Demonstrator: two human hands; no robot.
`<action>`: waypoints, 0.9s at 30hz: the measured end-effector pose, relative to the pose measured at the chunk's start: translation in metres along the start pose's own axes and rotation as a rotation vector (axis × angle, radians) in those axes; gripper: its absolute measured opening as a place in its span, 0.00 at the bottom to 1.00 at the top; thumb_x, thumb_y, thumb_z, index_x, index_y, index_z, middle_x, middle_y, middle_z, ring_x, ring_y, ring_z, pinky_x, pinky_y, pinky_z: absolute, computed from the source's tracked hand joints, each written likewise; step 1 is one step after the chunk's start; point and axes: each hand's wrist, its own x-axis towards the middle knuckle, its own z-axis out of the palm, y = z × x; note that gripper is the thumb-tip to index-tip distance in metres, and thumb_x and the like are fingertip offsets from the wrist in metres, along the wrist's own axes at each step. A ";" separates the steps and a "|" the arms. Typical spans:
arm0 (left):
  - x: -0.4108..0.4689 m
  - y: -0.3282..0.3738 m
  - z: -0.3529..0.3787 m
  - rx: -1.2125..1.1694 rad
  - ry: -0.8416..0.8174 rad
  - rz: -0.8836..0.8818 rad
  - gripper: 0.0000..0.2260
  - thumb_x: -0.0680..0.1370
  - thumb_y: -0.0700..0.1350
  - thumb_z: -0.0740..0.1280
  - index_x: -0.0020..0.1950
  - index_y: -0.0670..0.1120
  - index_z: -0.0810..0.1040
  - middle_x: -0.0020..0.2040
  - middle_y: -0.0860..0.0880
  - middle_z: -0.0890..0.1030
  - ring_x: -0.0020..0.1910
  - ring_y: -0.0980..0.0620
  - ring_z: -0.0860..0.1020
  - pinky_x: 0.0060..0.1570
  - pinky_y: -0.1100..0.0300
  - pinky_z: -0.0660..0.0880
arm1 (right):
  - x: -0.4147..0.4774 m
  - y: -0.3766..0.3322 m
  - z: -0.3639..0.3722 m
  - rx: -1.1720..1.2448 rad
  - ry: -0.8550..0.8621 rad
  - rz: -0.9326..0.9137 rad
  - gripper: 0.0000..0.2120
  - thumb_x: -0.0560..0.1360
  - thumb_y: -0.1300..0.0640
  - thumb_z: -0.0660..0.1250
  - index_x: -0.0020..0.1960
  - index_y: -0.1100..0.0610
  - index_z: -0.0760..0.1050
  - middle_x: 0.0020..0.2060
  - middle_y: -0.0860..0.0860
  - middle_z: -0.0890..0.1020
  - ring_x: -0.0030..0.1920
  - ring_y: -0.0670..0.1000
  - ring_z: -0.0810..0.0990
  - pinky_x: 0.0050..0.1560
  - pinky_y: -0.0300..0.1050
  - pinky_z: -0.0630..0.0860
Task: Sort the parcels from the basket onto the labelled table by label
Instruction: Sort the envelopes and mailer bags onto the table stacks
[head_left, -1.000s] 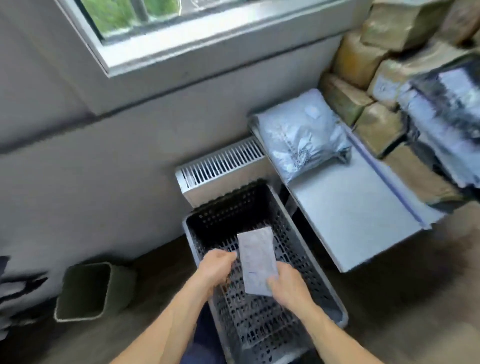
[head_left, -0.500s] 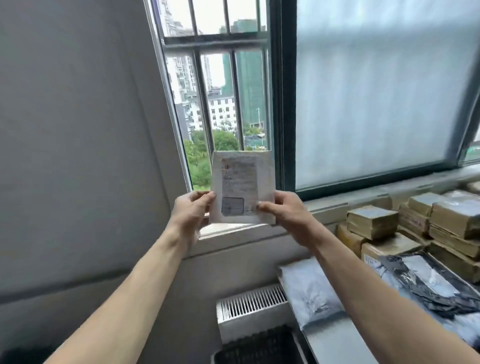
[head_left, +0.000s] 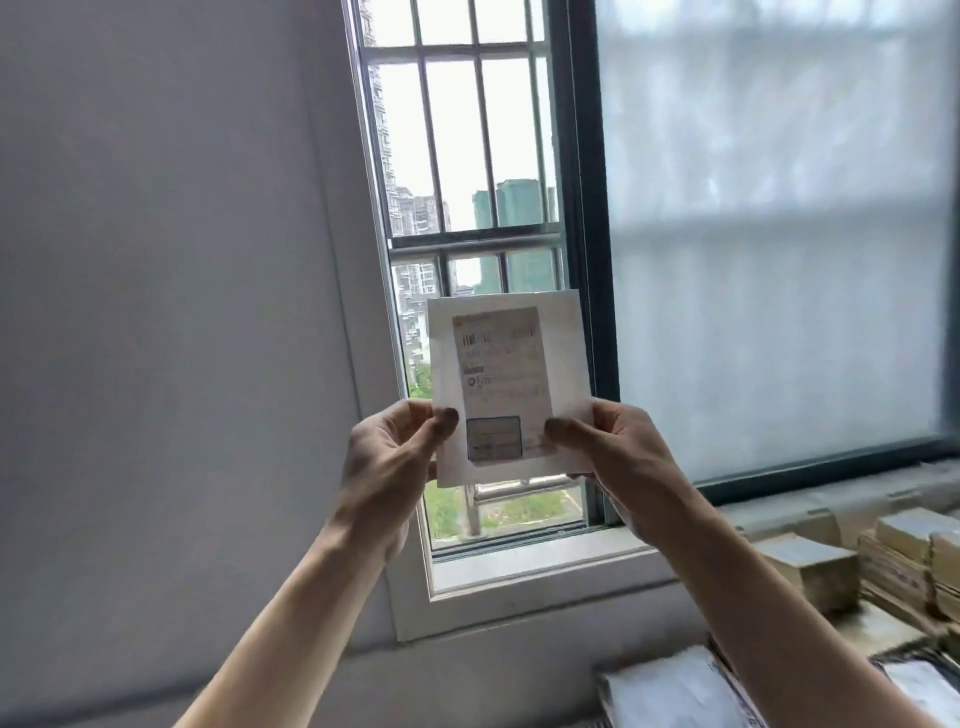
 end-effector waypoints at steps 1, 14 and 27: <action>0.000 0.001 0.000 0.000 -0.003 0.009 0.07 0.72 0.51 0.74 0.44 0.47 0.85 0.53 0.33 0.83 0.47 0.41 0.79 0.58 0.30 0.75 | 0.000 -0.001 0.001 0.005 0.010 0.004 0.09 0.77 0.65 0.72 0.40 0.55 0.84 0.40 0.51 0.88 0.40 0.47 0.85 0.40 0.35 0.78; 0.003 -0.010 -0.001 0.006 0.043 0.001 0.04 0.81 0.41 0.70 0.49 0.42 0.83 0.47 0.43 0.88 0.43 0.48 0.84 0.50 0.45 0.79 | -0.001 -0.008 0.009 0.069 0.067 0.068 0.02 0.77 0.64 0.72 0.48 0.60 0.83 0.45 0.54 0.89 0.43 0.49 0.87 0.43 0.38 0.80; -0.012 -0.010 0.001 -0.036 0.024 -0.063 0.03 0.81 0.41 0.71 0.49 0.42 0.82 0.51 0.41 0.87 0.48 0.46 0.85 0.56 0.39 0.80 | -0.012 -0.004 0.014 0.028 0.154 0.074 0.04 0.77 0.68 0.70 0.46 0.62 0.82 0.47 0.57 0.88 0.50 0.56 0.87 0.57 0.48 0.82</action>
